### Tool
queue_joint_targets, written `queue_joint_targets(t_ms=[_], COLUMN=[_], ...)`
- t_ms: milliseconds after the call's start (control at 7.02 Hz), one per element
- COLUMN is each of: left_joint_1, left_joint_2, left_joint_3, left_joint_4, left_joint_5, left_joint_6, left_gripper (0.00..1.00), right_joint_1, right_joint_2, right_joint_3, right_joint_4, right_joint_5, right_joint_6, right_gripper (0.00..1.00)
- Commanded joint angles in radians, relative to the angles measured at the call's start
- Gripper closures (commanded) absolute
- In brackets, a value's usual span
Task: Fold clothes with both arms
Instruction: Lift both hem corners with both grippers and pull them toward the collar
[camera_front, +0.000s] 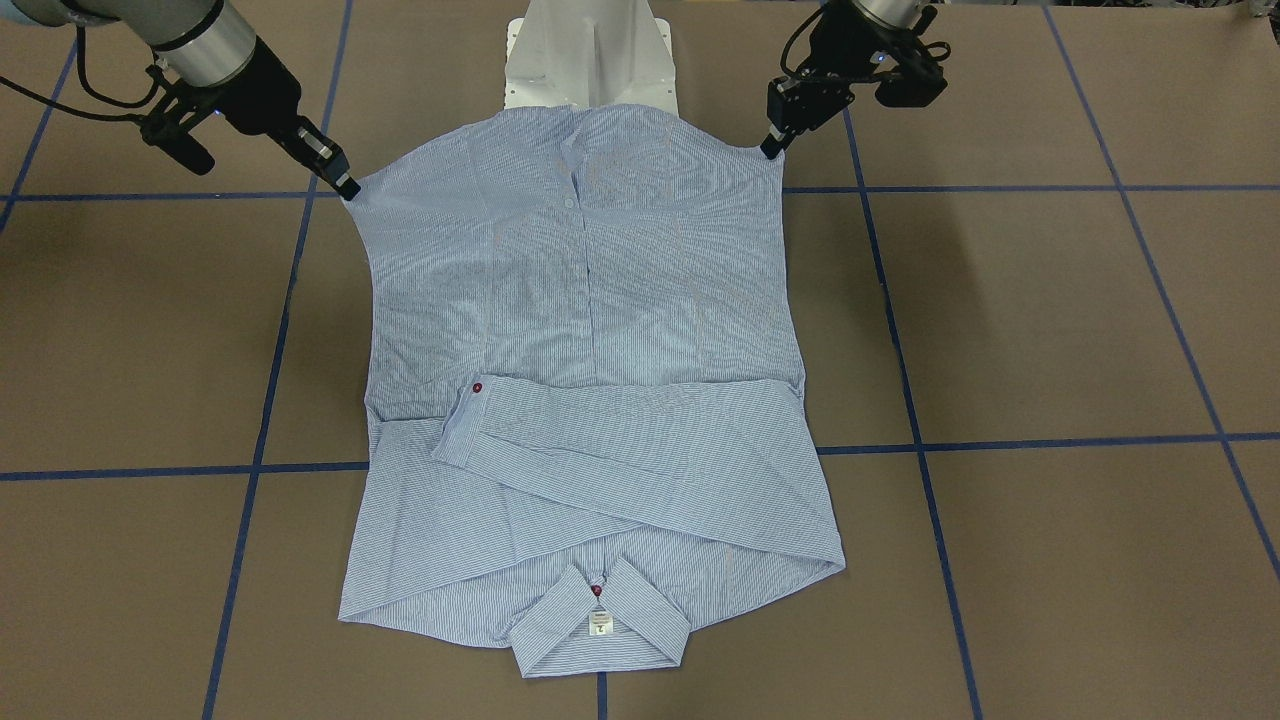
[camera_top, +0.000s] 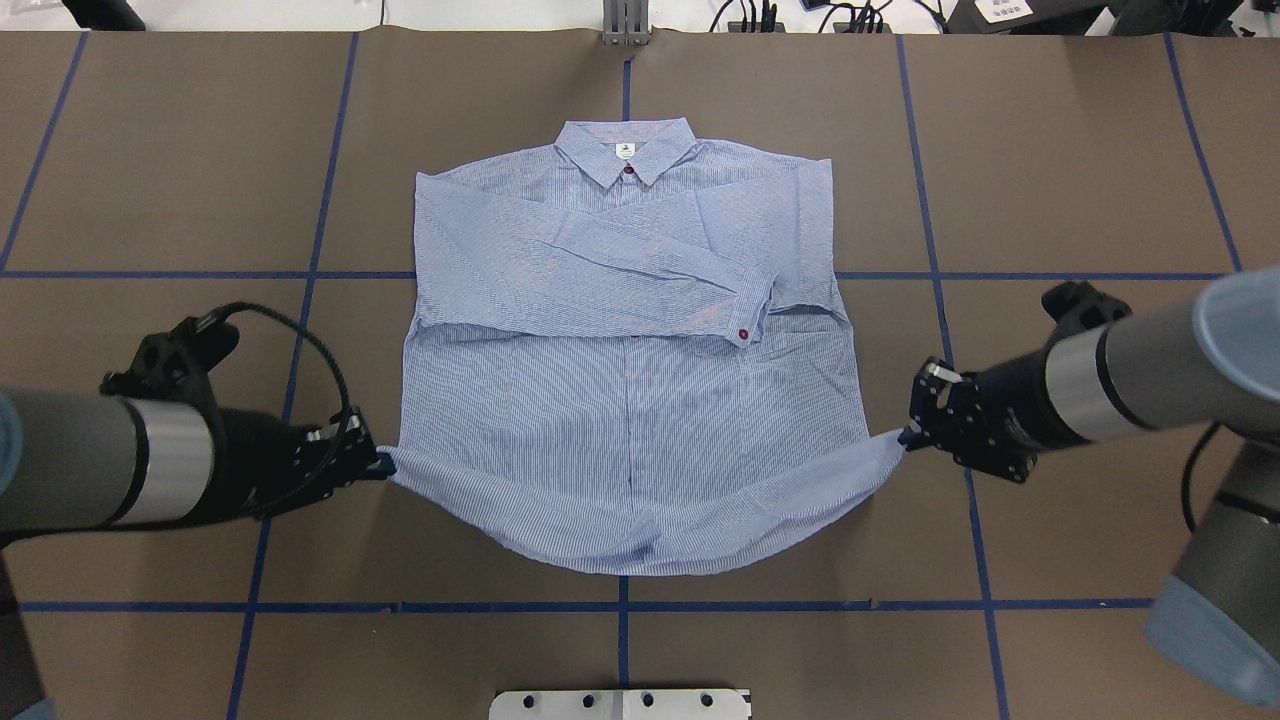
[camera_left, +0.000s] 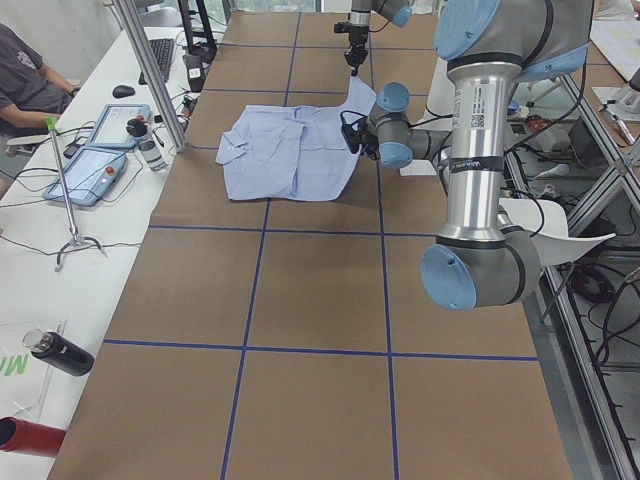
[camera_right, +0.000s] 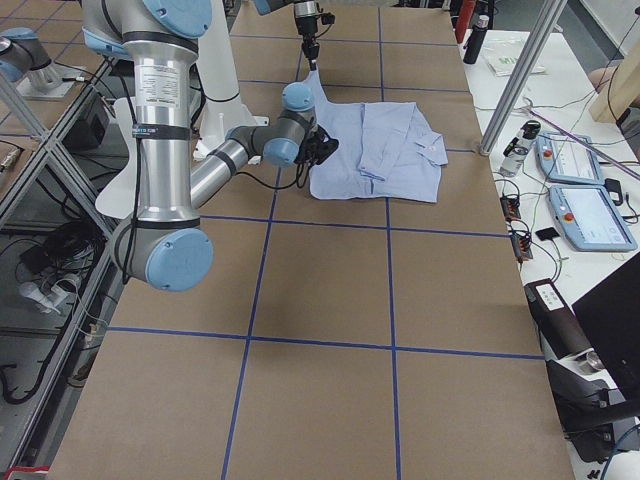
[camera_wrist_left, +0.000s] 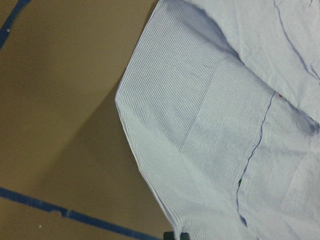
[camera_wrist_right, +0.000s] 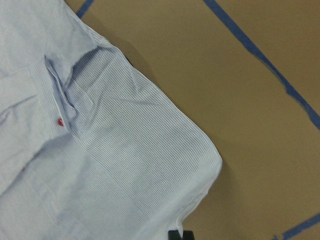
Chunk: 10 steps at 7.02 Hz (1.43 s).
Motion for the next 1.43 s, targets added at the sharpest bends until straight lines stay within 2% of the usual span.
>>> queue_joint_targets(t_ms=[0, 143, 570, 855, 998, 1283], left_joint_1=[-0.161, -0.219, -0.319, -0.336, -0.350, -0.364], left_joint_2=[-0.224, -0.233, -0.294, -0.342, -0.371, -0.421], left_joint_3=[0.166, 0.216, 0.371, 0.501, 0.577, 0.763], left_joint_4=[0.137, 0.142, 0.113, 0.025, -0.025, -0.155], left_joint_5=[-0.072, -0.081, -0.082, -0.080, -0.078, -0.074], left_joint_6=[0.107, 0.163, 0.266, 0.270, 0.270, 0.291], left_gripper=[1.00, 1.00, 1.00, 1.00, 1.00, 1.00], right_joint_1=[0.135, 0.158, 0.261, 0.274, 0.278, 0.278], right_joint_2=[0.219, 0.291, 0.491, 0.612, 0.626, 0.690], right_joint_3=[-0.114, -0.192, -0.508, -0.706, -0.769, -0.956], right_joint_4=[-0.255, -0.295, -0.291, -0.283, -0.269, -0.115], right_joint_5=[0.050, 0.047, 0.045, 0.039, 0.035, 0.030], right_joint_6=[-0.209, -0.268, -0.369, -0.413, -0.459, -0.464], right_gripper=[1.00, 1.00, 1.00, 1.00, 1.00, 1.00])
